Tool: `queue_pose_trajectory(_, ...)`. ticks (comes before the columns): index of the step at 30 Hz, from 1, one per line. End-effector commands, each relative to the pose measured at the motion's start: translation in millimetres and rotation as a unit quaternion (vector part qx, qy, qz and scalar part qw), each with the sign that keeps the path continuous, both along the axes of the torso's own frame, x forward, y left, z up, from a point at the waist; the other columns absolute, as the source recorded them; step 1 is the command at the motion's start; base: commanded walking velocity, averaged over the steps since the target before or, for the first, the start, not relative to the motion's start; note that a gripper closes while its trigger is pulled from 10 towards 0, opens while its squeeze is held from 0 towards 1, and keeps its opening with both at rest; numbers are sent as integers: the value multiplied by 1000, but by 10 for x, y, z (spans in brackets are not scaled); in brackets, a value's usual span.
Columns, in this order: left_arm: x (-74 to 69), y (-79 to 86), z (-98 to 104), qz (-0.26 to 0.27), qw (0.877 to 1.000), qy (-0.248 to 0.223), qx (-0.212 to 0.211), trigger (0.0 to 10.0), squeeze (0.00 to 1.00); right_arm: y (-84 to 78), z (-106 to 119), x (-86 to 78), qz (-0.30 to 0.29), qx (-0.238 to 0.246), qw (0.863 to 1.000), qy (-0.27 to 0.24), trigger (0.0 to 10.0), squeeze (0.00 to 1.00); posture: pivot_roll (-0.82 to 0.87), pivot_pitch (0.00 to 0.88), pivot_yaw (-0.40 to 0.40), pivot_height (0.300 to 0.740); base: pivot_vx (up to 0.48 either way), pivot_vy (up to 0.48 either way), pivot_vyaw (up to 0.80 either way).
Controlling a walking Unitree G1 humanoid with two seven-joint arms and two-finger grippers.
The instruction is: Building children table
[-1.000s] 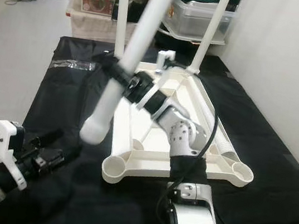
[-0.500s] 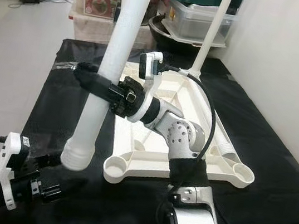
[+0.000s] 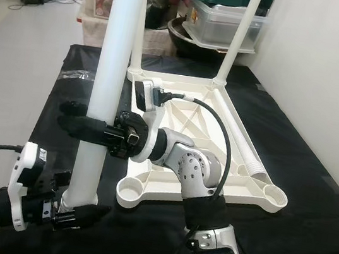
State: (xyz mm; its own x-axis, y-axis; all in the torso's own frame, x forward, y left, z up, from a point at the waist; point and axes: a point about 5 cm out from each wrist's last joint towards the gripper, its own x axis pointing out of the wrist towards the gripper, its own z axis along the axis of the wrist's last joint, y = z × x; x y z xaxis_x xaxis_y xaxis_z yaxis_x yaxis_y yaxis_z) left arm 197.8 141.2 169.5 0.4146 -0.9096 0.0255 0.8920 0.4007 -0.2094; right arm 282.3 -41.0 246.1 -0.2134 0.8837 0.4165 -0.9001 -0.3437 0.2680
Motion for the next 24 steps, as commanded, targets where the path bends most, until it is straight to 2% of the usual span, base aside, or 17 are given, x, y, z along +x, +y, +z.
queue_pose_trajectory(1,-8,-34,-39,-18,1000,8,7,10000,0,76,7,-60,24,4,1000,-1,0,0,118,0,-55,740,0,0,0)
queue_pose_trajectory(2,-11,-32,-48,-20,1000,11,7,10000,0,78,10,-60,24,4,1000,0,0,0,118,0,-55,740,0,0,0)
queue_pose_trajectory(3,-48,-24,-102,-28,999,25,9,4549,0,74,42,-53,22,7,1000,-6,0,0,108,0,-50,740,0,0,0)
queue_pose_trajectory(4,-59,-22,-119,-31,999,30,9,4471,0,72,51,-51,21,8,1000,-8,0,0,108,0,-50,740,0,0,0)
queue_pose_trajectory(5,-66,-26,-133,-34,999,36,7,627,0,67,60,-45,18,8,1000,-9,0,0,108,0,-50,740,0,0,0)
queue_pose_trajectory(8,-67,-33,-142,-37,998,42,3,627,0,62,65,-38,14,9,1000,-10,0,0,108,0,-50,740,0,0,0)
queue_pose_trajectory(9,-93,-49,-142,-44,998,45,-1,0,0,55,77,-33,11,10,1000,-12,0,0,108,0,-52,740,0,0,0)
queue_pose_trajectory(13,-137,-50,-145,-49,998,46,-7,0,0,37,110,-25,4,15,1000,-19,0,0,108,0,-53,740,0,0,0)
queue_pose_trajectory(19,-105,-11,-122,-38,998,41,-9,0,0,39,117,13,-18,13,1000,-10,0,0,112,0,-55,740,0,0,0)
queue_pose_trajectory(20,-83,3,-128,-28,999,37,-4,0,0,62,80,42,-38,-11,999,0,10000,0,111,0,-55,740,0,0,0)
queue_pose_trajectory(22,-66,10,-135,-20,999,35,-1,0,0,76,51,59,-50,-29,998,6,10000,0,111,0,-55,740,0,0,0)
queue_pose_trajectory(23,-39,23,-142,-7,999,33,3,588,0,90,30,108,-77,-35,996,28,10000,0,105,0,-52,740,0,0,0)
queue_pose_trajectory(24,-39,23,-142,-7,999,33,3,588,0,90,30,108,-77,-35,996,28,10000,0,105,0,-52,740,0,0,0)
